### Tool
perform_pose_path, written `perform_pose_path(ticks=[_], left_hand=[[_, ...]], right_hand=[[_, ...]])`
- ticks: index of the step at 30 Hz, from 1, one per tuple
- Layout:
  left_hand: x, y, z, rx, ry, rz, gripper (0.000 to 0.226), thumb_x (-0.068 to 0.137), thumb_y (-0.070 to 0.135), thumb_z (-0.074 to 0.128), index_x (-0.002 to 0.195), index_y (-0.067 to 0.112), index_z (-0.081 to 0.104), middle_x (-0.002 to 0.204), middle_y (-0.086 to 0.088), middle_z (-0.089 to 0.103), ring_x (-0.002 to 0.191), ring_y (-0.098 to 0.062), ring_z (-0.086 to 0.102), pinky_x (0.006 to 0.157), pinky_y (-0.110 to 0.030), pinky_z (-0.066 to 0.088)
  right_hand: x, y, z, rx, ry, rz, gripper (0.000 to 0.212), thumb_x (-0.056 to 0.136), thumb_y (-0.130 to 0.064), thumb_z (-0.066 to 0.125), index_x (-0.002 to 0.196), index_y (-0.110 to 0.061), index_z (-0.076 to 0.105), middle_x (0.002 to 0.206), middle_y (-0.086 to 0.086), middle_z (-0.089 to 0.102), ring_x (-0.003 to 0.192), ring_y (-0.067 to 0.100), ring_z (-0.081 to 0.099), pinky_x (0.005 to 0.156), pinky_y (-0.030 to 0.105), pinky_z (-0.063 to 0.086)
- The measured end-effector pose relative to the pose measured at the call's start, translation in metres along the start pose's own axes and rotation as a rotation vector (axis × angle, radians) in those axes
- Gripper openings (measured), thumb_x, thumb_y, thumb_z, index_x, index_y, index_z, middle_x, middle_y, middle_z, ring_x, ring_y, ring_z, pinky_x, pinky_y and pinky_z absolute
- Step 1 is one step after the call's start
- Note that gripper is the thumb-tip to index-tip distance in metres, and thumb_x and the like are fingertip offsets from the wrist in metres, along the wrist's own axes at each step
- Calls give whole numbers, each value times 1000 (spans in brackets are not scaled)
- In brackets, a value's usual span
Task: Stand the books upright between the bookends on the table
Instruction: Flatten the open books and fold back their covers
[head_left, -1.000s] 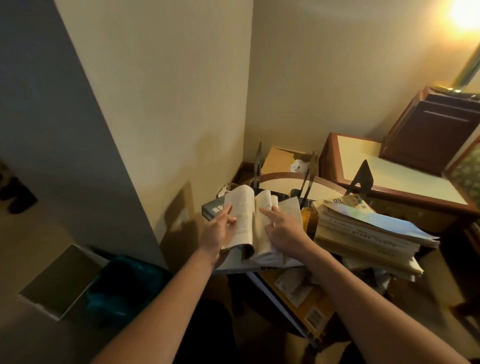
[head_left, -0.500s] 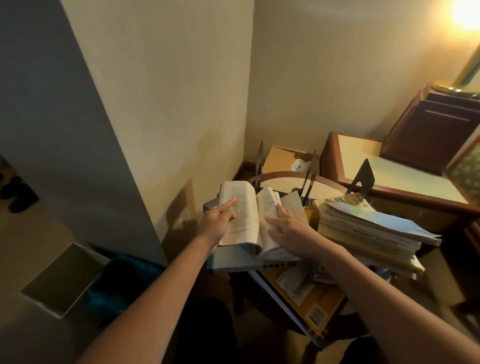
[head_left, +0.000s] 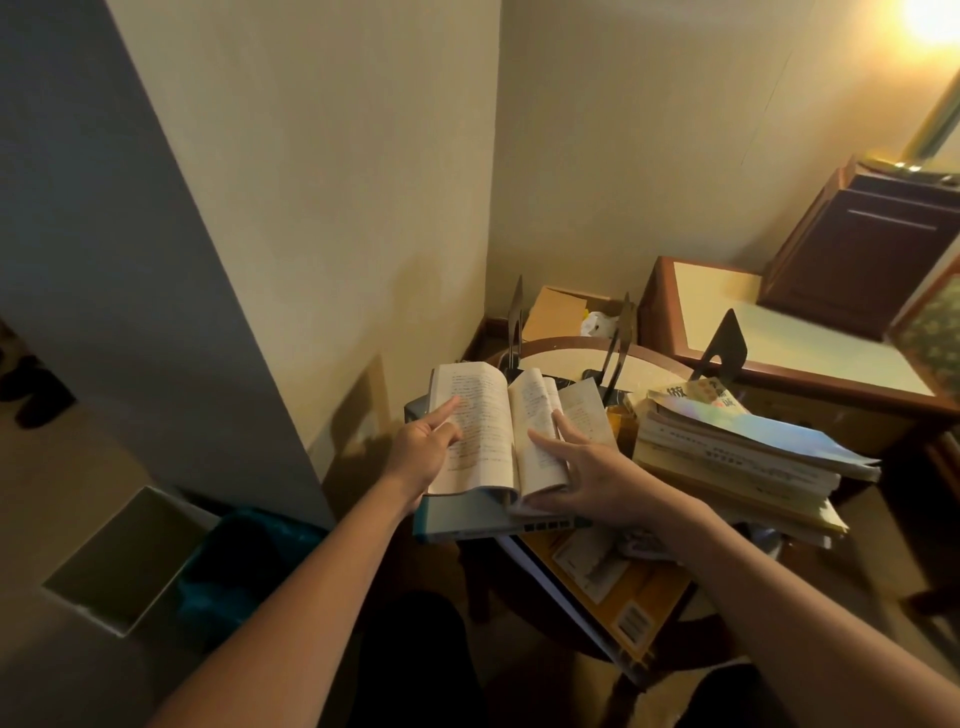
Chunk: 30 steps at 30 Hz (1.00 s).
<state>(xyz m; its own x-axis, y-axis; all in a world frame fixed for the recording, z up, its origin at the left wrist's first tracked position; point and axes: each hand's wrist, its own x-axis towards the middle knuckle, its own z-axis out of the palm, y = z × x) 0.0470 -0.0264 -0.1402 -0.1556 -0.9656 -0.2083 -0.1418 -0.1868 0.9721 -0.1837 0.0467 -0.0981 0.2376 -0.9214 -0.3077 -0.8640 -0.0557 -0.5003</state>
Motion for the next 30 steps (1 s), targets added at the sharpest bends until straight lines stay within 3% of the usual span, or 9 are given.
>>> perform_pose_path(ticks=[3, 9, 14, 16, 21, 27, 30], left_hand=[[1, 0, -1, 5, 1, -8, 43, 100, 21, 54, 140, 36, 55, 146, 9, 51, 126, -20, 53, 103, -49, 52], [0, 1, -2, -17, -15, -22, 43, 101, 19, 54, 141, 34, 55, 141, 11, 52, 123, -18, 54, 100, -43, 54], [0, 3, -4, -1, -16, -21, 44, 100, 20, 54, 141, 36, 54, 135, 14, 52, 116, -13, 56, 76, -23, 53], [1, 2, -5, 1, -10, -14, 45, 101, 19, 54, 143, 36, 52, 137, 13, 53, 114, -13, 56, 78, -25, 55], [3, 1, -5, 5, -12, -17, 49, 100, 18, 54, 145, 36, 49, 140, 11, 51, 123, -18, 55, 100, -43, 54], [6, 0, -5, 7, -27, -18, 50, 100, 19, 55, 145, 38, 48, 143, 7, 52, 124, -19, 54, 102, -48, 52], [6, 1, -5, 12, -26, -20, 50, 100, 19, 54, 146, 38, 48, 143, 8, 51, 125, -20, 54, 102, -48, 52]], right_hand=[[0, 0, 2, -8, -19, 18, 95, 85, -60, 67, 157, -45, 7, 166, -8, -16, 154, 26, 2, 122, 51, 21], [-2, -2, 0, 20, -29, 14, 96, 87, -56, 67, 158, -42, 2, 165, -8, -18, 153, 25, 4, 122, 48, 25], [-3, -5, -1, 26, -9, 25, 92, 90, -54, 65, 158, -42, 4, 166, -9, -14, 152, 24, 11, 121, 43, 25], [-4, -5, -2, 58, 0, 21, 89, 90, -51, 66, 157, -42, 8, 166, -10, -11, 152, 23, 13, 120, 41, 25], [-6, -1, -4, 97, 3, -1, 91, 88, -39, 73, 157, -41, 14, 167, -9, -7, 150, 21, 19, 114, 34, 35], [-6, 1, -3, 96, 17, 10, 91, 88, -35, 74, 157, -41, 16, 167, -9, -5, 151, 22, 18, 119, 42, 33], [-7, -2, -1, 74, 63, 6, 84, 92, -36, 69, 157, -41, 17, 167, -8, -2, 150, 22, 22, 118, 38, 31]])
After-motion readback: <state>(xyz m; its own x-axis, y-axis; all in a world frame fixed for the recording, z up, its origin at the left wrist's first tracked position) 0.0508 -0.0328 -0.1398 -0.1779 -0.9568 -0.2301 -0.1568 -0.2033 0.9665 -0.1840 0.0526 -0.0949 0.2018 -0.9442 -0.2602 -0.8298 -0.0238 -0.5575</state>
